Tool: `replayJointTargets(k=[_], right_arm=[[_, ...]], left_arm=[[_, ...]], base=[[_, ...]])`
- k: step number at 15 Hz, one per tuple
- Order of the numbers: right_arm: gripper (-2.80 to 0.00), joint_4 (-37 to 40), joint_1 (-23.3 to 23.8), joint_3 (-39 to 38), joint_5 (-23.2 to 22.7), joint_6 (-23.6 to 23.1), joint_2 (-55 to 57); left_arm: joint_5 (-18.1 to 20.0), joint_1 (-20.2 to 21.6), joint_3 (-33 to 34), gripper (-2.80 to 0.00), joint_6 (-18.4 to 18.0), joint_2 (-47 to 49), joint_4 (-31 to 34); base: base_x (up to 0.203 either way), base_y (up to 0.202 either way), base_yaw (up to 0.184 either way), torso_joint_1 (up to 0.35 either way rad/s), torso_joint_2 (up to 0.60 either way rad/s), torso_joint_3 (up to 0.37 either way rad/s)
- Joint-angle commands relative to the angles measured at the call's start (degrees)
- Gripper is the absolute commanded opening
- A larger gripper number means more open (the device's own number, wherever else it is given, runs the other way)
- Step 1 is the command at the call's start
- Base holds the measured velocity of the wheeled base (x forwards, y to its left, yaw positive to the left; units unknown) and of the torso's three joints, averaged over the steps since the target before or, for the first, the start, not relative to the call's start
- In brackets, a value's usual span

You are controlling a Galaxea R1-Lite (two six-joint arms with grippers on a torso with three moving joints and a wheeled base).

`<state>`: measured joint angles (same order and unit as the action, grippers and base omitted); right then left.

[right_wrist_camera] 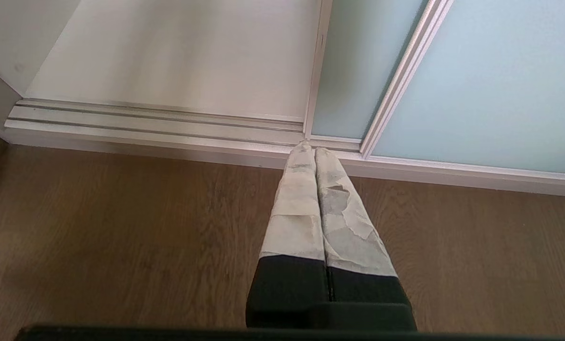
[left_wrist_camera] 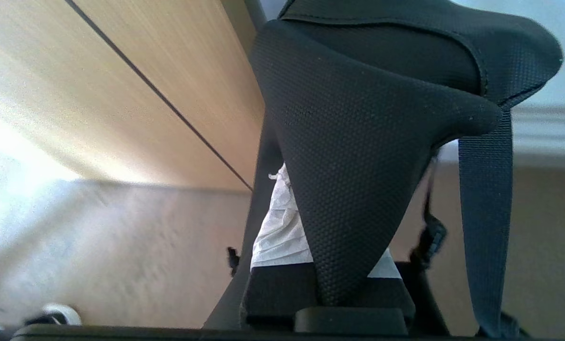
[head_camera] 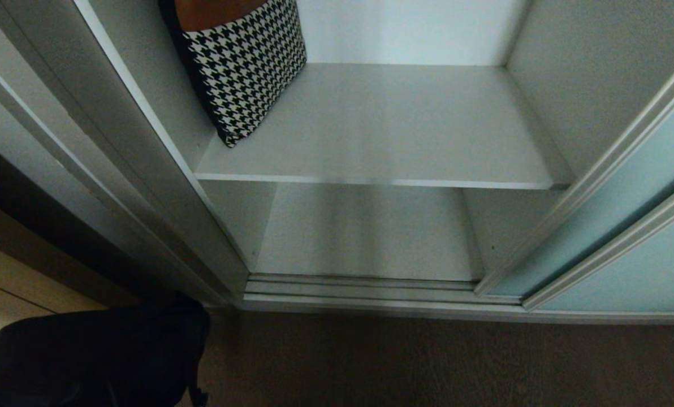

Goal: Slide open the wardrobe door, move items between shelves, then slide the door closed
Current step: Place the bag on the lower shelf

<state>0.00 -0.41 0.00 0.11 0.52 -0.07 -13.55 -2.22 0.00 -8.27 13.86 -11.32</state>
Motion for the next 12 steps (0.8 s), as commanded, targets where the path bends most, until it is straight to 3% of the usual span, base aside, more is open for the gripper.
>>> replayJointTargets(k=[1, 12], right_arm=[[-2.80, 0.00, -0.02, 0.00, 0.05, 0.00, -0.10], [-2.80, 0.00, -0.02, 0.00, -0.02, 0.00, -0.10]], left_arm=[[0.19, 0.20, 0.09, -2.80, 0.89, -0.33, 0.16], [3.38, 1.43, 0.01, -2.80, 0.80, -3.42, 1.33]], base=[[0.000, 0.000, 0.000, 0.000, 0.00, 0.000], [0.000, 0.000, 0.000, 0.000, 0.00, 0.000]])
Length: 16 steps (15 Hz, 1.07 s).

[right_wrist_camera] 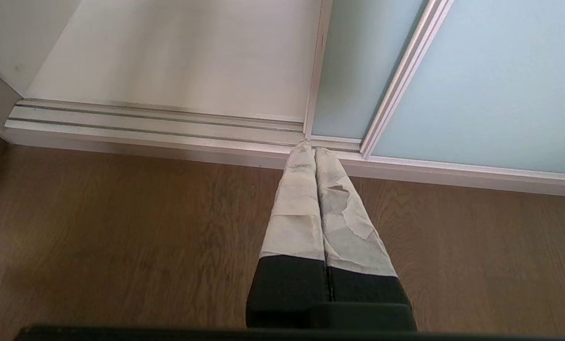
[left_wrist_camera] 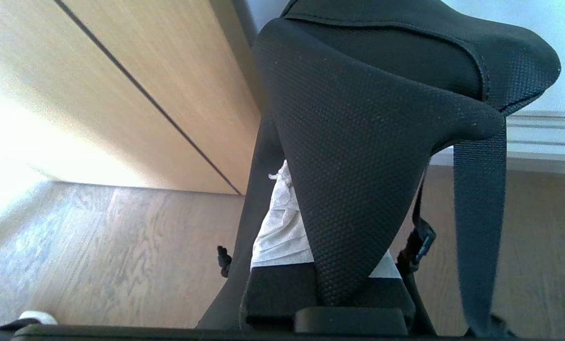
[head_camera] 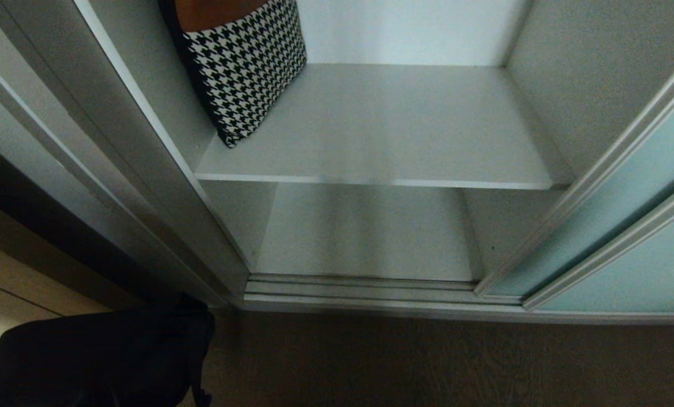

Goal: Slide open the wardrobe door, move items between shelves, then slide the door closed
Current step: Place the bag on the lower shelf

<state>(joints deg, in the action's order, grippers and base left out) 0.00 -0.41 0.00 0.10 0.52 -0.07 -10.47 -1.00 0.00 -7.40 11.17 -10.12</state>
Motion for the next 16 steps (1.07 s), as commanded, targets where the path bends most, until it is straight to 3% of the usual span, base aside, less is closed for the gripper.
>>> replayJointTargets(k=[1, 3, 6, 16], right_arm=[[-2.80, 0.00, -0.02, 0.00, -0.01, 0.01, -0.10], [-2.80, 0.00, -0.02, 0.00, -0.01, 0.01, -0.10], [-2.80, 0.00, -0.02, 0.00, 0.01, 0.01, -0.10], [-2.80, 0.00, -0.02, 0.00, -0.01, 0.01, -0.10]], left_arm=[[0.82, 0.31, 0.02, -2.80, -0.07, -1.41, 0.73], [2.85, 0.66, -0.31, -2.80, 0.01, -5.06, 3.46], [5.36, 0.89, -3.96, -2.80, -0.03, -11.04, 15.92], [5.54, 0.92, -4.66, -2.80, -0.07, -11.08, 16.36]], base=[[0.000, 0.000, 0.000, -0.001, 0.01, -0.062], [0.000, 0.000, 0.000, 0.006, 0.00, -0.144], [0.000, 0.000, 0.000, 0.000, 0.00, -0.178], [0.000, 0.000, 0.000, 0.004, 0.00, -0.195]])
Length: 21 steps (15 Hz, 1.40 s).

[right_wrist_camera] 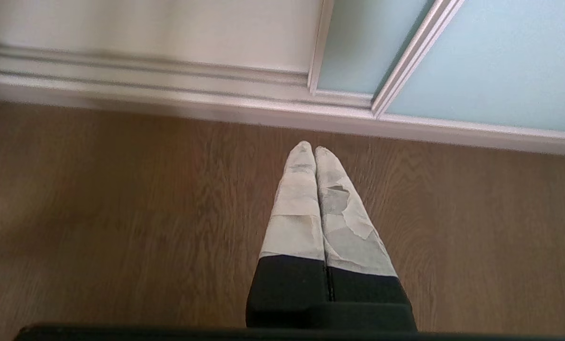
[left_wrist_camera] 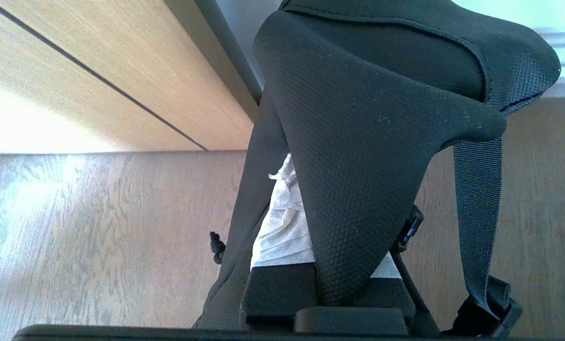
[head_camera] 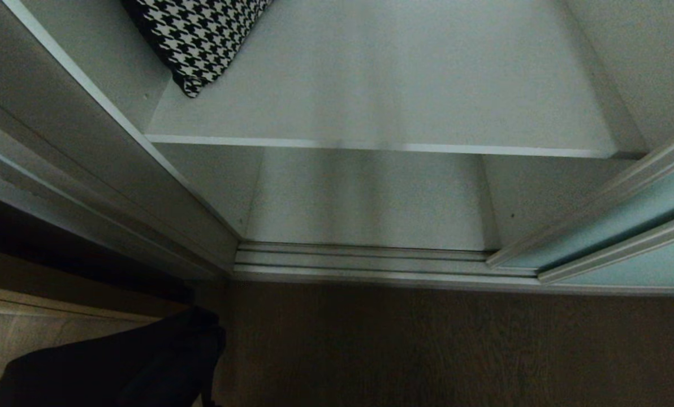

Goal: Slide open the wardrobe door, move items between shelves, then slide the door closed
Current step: Place the bag on the lower shelf

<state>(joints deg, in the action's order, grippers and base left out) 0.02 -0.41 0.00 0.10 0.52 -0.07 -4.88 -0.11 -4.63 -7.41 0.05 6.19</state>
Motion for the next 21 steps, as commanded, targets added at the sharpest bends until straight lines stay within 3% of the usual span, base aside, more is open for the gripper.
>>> replayJointTargets(k=[1, 10, 13, 21], right_arm=[[-2.80, -0.02, -0.02, 0.00, -0.01, 0.00, -0.10], [-2.80, -0.02, -0.02, 0.00, 0.07, 0.00, -0.10], [-2.80, -0.02, -0.02, 0.00, -0.01, 0.00, -0.10], [-2.80, -0.02, -0.02, 0.00, -0.01, 0.00, -0.08]], left_arm=[[-0.05, 0.02, -0.03, -2.80, -0.06, 0.04, 0.05], [0.00, -0.04, 0.41, -2.80, -0.06, 0.04, 0.05], [2.57, 0.01, 0.59, -2.80, -0.06, 0.04, 0.14], [3.70, -0.01, 0.77, -2.80, 2.28, -0.05, 0.14]], base=[[0.000, 0.000, 0.000, 0.003, 0.00, -0.190], [0.000, 0.000, 0.000, 0.003, 0.00, -0.197], [0.000, 0.000, 0.000, 0.005, 0.00, -0.191], [0.000, 0.000, 0.000, 0.002, 0.00, -0.023]])
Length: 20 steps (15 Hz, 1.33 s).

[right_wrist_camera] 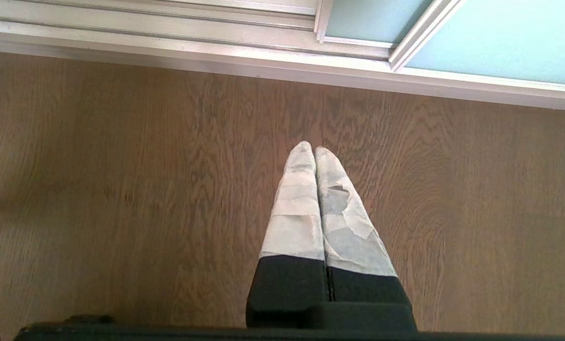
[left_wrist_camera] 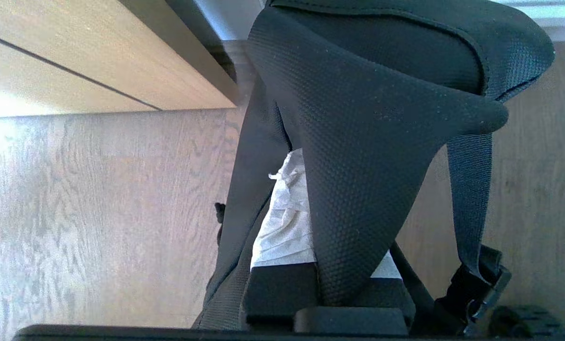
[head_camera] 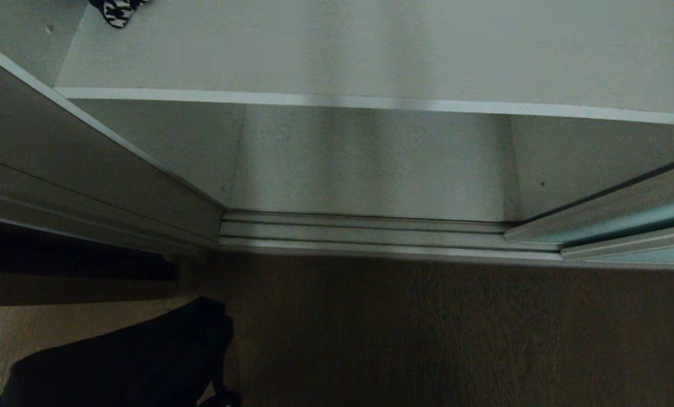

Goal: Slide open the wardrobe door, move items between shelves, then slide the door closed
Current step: Place the bag on the lower shelf

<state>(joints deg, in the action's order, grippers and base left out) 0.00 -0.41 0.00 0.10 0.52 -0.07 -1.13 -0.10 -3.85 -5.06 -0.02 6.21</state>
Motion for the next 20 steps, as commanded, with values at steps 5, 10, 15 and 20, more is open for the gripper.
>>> replayJointTargets(k=[5, 10, 15, 20], right_arm=[[-2.80, 0.00, -0.02, 0.00, -0.01, 0.00, -0.10], [-2.80, 0.00, -0.02, 0.00, -0.01, 0.00, -0.10], [-2.80, 0.00, -0.02, 0.00, -0.01, 0.00, -0.10], [-2.80, 0.00, -0.02, 0.00, -0.01, 0.00, -0.10]], left_arm=[[0.74, 0.01, 0.67, -2.80, 0.03, 0.03, 0.06], [1.48, -0.01, 2.63, -2.80, -1.55, 0.51, -2.91], [2.94, -0.13, 3.65, -2.80, -2.04, 13.00, -11.67], [12.04, -0.35, 0.36, -2.80, -3.52, 31.56, -19.63]], base=[[0.000, 0.000, 0.000, 0.002, 0.00, -0.119], [0.000, 0.000, 0.000, 0.001, 0.00, -0.045], [0.000, 0.000, 0.000, 0.000, 0.00, 0.000], [0.000, 0.000, 0.000, 0.000, 0.00, 0.000]])
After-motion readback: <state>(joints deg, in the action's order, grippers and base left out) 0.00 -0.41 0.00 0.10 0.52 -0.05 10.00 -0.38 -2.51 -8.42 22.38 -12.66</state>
